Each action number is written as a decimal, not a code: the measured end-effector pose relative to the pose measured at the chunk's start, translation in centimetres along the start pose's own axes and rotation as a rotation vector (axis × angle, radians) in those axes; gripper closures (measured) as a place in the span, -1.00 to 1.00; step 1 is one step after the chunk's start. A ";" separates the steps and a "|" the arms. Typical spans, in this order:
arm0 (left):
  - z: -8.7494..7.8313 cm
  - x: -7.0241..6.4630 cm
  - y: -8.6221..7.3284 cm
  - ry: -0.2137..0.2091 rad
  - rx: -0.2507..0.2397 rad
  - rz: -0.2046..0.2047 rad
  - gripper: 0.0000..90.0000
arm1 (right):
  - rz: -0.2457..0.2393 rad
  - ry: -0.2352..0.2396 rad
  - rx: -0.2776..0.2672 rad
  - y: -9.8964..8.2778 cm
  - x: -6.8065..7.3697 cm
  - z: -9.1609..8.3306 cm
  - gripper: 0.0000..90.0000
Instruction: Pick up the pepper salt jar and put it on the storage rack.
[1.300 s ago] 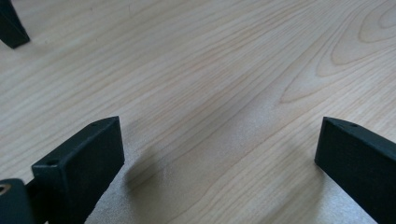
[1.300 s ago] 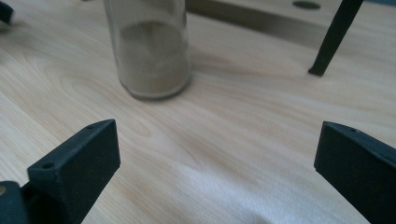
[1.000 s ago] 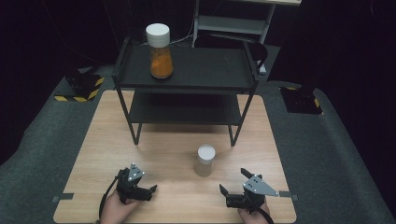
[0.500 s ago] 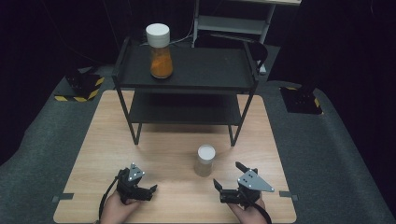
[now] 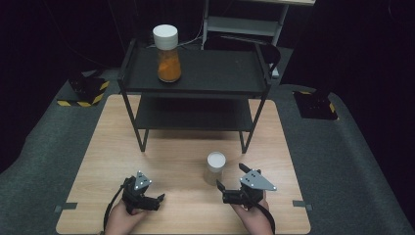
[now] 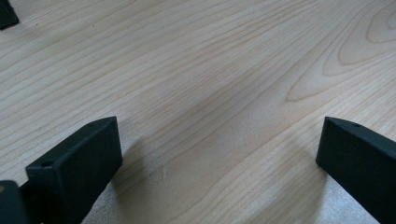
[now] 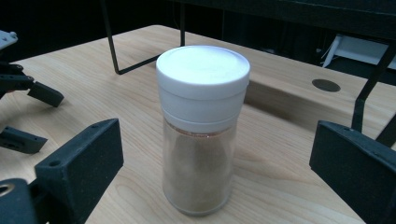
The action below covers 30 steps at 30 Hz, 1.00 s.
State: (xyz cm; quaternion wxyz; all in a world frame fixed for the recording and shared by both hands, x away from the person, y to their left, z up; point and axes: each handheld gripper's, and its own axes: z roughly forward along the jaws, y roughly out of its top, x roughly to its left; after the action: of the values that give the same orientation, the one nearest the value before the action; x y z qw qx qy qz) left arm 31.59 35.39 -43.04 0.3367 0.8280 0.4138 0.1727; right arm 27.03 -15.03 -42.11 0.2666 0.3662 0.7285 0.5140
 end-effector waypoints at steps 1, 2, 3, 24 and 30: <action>0.0 0.0 0.0 0.000 0.000 0.000 -0.99 | -0.004 0.007 0.003 0.1 -0.1 0.3 -0.90; 0.0 0.0 0.0 0.000 0.000 0.000 -0.99 | -0.008 0.010 0.006 0.2 -0.1 0.5 -0.89; 0.0 0.0 0.0 0.000 0.000 0.000 -0.99 | -0.011 0.009 0.010 0.3 0.0 0.7 -0.89; 0.0 0.0 0.0 -0.001 -0.001 0.001 -0.99 | -0.024 0.040 -0.034 0.1 -0.2 4.5 -0.37; 0.0 0.0 0.0 0.001 -0.001 -0.001 -0.99 | 0.027 0.059 -0.078 -0.8 -0.8 4.8 -0.26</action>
State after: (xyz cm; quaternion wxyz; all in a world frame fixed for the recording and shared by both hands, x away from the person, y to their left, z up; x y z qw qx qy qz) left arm 31.57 35.38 -43.06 0.3370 0.8276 0.4141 0.1730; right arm 30.92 -13.21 -44.45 0.2521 0.3503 0.7104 0.5560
